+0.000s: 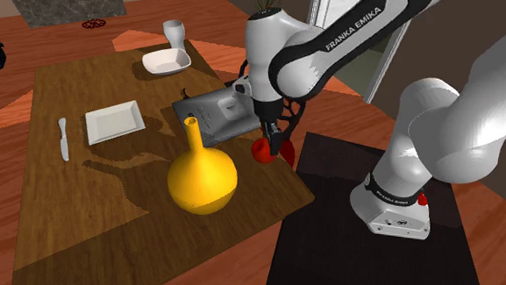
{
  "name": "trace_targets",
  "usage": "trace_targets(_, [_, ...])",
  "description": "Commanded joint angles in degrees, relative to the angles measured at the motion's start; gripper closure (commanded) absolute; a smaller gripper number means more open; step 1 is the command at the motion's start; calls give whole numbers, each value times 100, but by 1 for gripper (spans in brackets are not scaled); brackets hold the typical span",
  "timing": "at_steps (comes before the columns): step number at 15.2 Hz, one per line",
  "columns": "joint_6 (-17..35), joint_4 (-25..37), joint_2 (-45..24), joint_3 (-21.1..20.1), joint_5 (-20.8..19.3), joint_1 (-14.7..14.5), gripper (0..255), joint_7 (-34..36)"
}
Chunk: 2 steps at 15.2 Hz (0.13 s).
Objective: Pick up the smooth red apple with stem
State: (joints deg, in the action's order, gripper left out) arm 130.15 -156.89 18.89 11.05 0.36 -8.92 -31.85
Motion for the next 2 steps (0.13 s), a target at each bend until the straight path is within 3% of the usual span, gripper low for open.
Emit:
trace_targets(1, [-127,43,80,-9,-15,8,255,18])
trace_targets(2, [-127,43,80,-9,-15,8,255,18])
